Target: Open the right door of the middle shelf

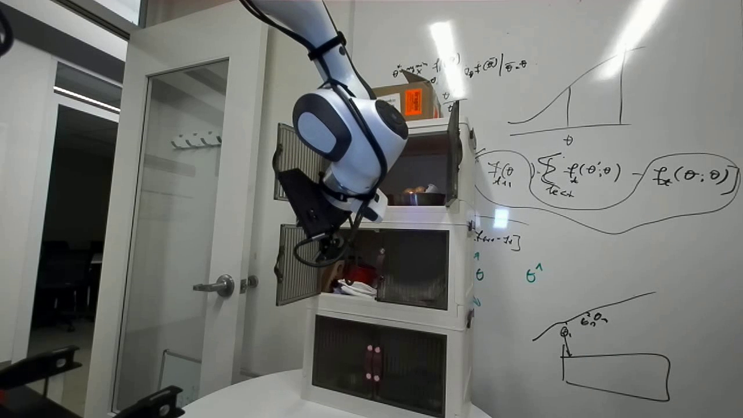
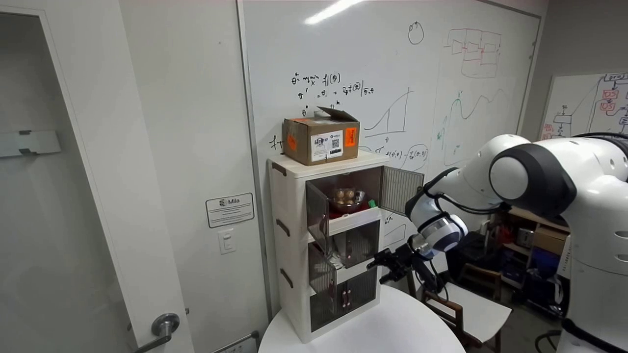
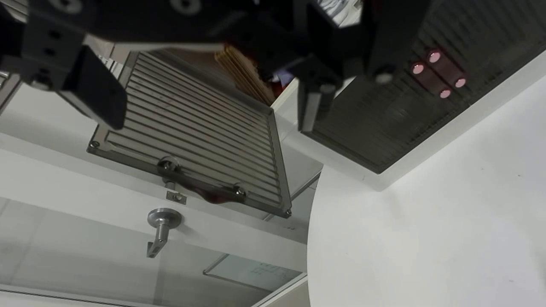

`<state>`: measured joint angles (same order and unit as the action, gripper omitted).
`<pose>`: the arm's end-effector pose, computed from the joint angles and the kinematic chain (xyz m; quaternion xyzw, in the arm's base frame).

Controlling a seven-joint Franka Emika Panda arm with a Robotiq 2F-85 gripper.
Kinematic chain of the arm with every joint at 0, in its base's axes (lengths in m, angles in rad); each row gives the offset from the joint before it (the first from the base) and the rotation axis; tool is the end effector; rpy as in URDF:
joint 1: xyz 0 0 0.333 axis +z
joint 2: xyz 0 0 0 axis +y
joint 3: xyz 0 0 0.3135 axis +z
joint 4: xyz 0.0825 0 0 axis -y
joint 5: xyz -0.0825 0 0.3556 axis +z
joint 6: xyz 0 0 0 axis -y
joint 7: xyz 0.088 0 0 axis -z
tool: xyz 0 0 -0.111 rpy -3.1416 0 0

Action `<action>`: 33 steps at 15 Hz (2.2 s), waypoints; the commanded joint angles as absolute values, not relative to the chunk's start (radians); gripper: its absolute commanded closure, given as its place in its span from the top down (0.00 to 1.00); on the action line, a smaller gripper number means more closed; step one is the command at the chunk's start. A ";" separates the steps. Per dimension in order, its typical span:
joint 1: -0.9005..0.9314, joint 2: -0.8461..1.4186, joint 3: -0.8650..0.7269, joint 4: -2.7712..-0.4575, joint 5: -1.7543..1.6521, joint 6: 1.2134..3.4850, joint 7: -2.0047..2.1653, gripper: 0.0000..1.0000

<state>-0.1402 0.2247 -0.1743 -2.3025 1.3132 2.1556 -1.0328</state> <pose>0.4801 -0.1121 0.2608 -0.8872 0.1214 -0.1564 0.4167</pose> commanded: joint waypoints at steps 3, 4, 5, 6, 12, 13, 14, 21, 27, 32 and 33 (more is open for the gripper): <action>-0.149 0.223 -0.166 -2.302 1.309 2.156 -1.030 1.00; -0.149 0.223 -0.166 -2.302 1.309 2.156 -1.030 1.00; -0.149 0.223 -0.166 -2.302 1.309 2.156 -1.030 1.00; -0.149 0.223 -0.166 -2.302 1.309 2.156 -1.030 1.00; -0.144 0.268 -0.137 -2.261 1.590 2.261 -1.294 1.00; -0.146 0.277 -0.137 -2.251 1.640 2.256 -1.349 1.00; -0.148 0.289 -0.139 -2.241 1.684 2.240 -1.394 1.00; -0.156 0.417 -0.168 -2.141 1.857 2.174 -1.685 1.00; -0.171 0.542 -0.184 -2.039 1.950 2.100 -1.832 1.00; -0.184 0.612 -0.187 -1.968 1.970 2.017 -1.919 1.00; -0.186 0.623 -0.187 -1.955 1.971 2.004 -1.943 1.00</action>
